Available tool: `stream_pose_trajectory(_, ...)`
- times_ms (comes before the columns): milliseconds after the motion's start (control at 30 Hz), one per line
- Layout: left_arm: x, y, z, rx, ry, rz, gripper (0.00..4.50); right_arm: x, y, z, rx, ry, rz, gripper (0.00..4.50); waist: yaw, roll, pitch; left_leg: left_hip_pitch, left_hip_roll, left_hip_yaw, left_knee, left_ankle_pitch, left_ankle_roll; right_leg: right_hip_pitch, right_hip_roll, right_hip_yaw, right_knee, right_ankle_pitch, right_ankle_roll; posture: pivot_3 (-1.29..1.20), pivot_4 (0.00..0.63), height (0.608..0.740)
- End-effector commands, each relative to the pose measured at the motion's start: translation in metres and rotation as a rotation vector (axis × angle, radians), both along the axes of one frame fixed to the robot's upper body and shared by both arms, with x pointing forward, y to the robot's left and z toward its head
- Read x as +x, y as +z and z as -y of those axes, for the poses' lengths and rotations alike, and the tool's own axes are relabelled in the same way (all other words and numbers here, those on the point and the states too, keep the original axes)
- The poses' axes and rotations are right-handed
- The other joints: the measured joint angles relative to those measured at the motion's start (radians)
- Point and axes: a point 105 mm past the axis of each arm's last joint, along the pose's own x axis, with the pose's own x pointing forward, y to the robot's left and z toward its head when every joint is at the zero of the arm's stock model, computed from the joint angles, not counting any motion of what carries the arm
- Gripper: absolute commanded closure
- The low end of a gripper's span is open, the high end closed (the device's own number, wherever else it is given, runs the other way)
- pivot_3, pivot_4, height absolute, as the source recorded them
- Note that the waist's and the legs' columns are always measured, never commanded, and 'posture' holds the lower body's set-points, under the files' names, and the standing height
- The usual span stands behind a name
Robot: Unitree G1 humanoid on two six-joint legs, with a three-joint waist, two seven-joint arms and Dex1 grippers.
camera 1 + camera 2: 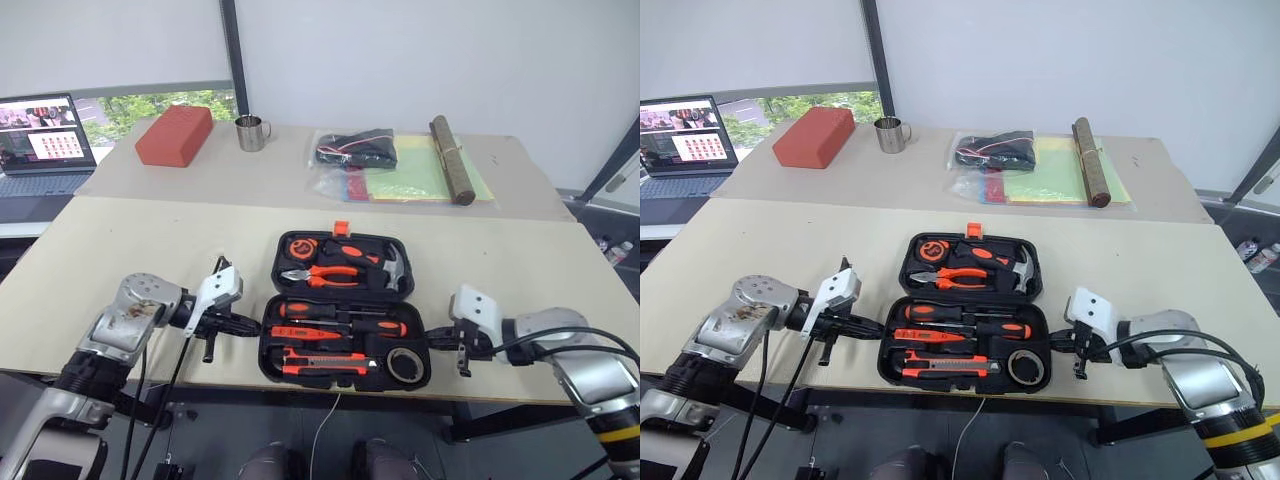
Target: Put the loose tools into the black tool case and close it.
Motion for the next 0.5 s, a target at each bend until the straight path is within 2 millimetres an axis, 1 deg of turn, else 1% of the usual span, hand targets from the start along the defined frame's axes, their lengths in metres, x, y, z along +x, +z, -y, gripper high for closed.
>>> stream_pose_trajectory(33,0.004,0.007,-0.009,0.018,0.026,0.040,4.47,-0.003,0.012,0.012,-0.011,-0.035,0.035,4.50,0.001,0.000,0.000,0.000,0.000,0.000,0.000,0.000,0.000,0.000,0.000,0.000,0.000,0.000,0.000,0.00,0.150,0.736)
stream_pose_trajectory(67,0.013,0.008,-0.018,0.035,0.084,0.053,4.49,-0.002,0.015,0.020,-0.011,-0.075,0.030,4.21,0.002,0.000,0.000,0.000,0.000,0.000,0.000,0.000,0.000,0.000,0.000,0.000,0.000,0.000,0.000,0.00,0.150,0.736)
stream_pose_trajectory(133,0.031,0.014,-0.033,0.019,0.210,0.046,3.95,0.006,0.026,0.033,0.026,-0.163,0.024,3.61,0.003,0.000,0.000,0.000,0.000,0.000,0.000,0.000,0.000,0.000,0.000,0.000,0.000,0.000,0.000,0.00,0.150,0.736)
stream_pose_trajectory(167,0.040,0.020,-0.037,-0.010,0.267,0.032,3.76,0.011,0.033,0.037,0.052,-0.199,0.025,3.40,0.003,0.000,0.000,0.000,0.000,0.000,0.001,0.000,0.000,0.000,0.000,0.000,0.000,0.000,0.000,0.00,0.150,0.736)
stream_pose_trajectory(200,0.050,0.027,-0.040,-0.051,0.326,0.015,3.34,0.018,0.040,0.041,0.088,-0.243,0.028,3.01,0.003,0.000,0.000,0.001,0.000,0.000,0.001,0.000,0.000,0.001,0.000,0.000,0.000,0.000,0.000,0.00,0.150,0.736)
stream_pose_trajectory(233,0.058,0.035,-0.041,-0.092,0.376,-0.007,3.02,0.026,0.047,0.043,0.127,-0.283,0.028,2.71,0.003,0.000,0.000,0.000,0.000,0.000,0.002,0.000,0.000,0.000,0.000,-0.001,0.001,0.000,0.000,0.00,0.150,0.736)
stream_pose_trajectory(267,0.067,0.044,-0.039,-0.142,0.426,-0.041,2.58,0.035,0.055,0.042,0.183,-0.324,0.023,2.31,0.003,-0.001,0.000,0.000,0.000,0.000,0.002,0.000,0.000,0.000,0.000,-0.001,0.001,0.001,0.001,0.00,0.150,0.736)
stream_pose_trajectory(333,0.079,0.056,-0.033,-0.219,0.488,-0.114,1.95,0.050,0.066,0.036,0.267,-0.368,0.003,1.69,0.001,-0.001,0.001,-0.001,0.000,0.000,0.002,0.001,0.000,0.000,0.000,0.000,0.001,0.002,0.003,0.00,0.150,0.736)
stream_pose_trajectory(367,0.086,0.059,-0.024,-0.245,0.518,-0.155,1.54,0.061,0.069,0.030,0.302,-0.394,-0.008,1.30,0.000,-0.001,0.001,0.000,0.000,0.000,0.002,0.001,0.000,0.000,0.000,0.000,0.001,0.002,0.003,0.00,0.150,0.736)
stream_pose_trajectory(433,0.096,0.059,-0.009,-0.265,0.554,-0.218,0.91,0.080,0.070,0.020,0.329,-0.447,-0.032,0.67,-0.003,-0.001,0.000,0.000,0.000,0.000,0.002,0.001,0.000,0.001,0.000,0.000,0.002,0.004,0.001,0.00,0.150,0.736)
stream_pose_trajectory(467,0.099,0.058,-0.003,-0.268,0.568,-0.239,0.50,0.088,0.068,0.017,0.328,-0.473,-0.040,0.58,-0.004,-0.001,0.001,0.000,0.000,0.001,0.004,0.002,0.000,0.000,0.002,-0.001,0.006,0.005,-0.001,0.00,0.150,0.736)
stream_pose_trajectory(500,0.103,0.056,0.002,-0.272,0.586,-0.257,0.50,0.095,0.066,0.014,0.332,-0.499,-0.054,0.58,-0.003,-0.001,0.001,-0.001,-0.001,0.001,0.006,0.002,0.000,-0.001,0.003,-0.001,0.010,0.003,0.000,0.00,0.150,0.736)
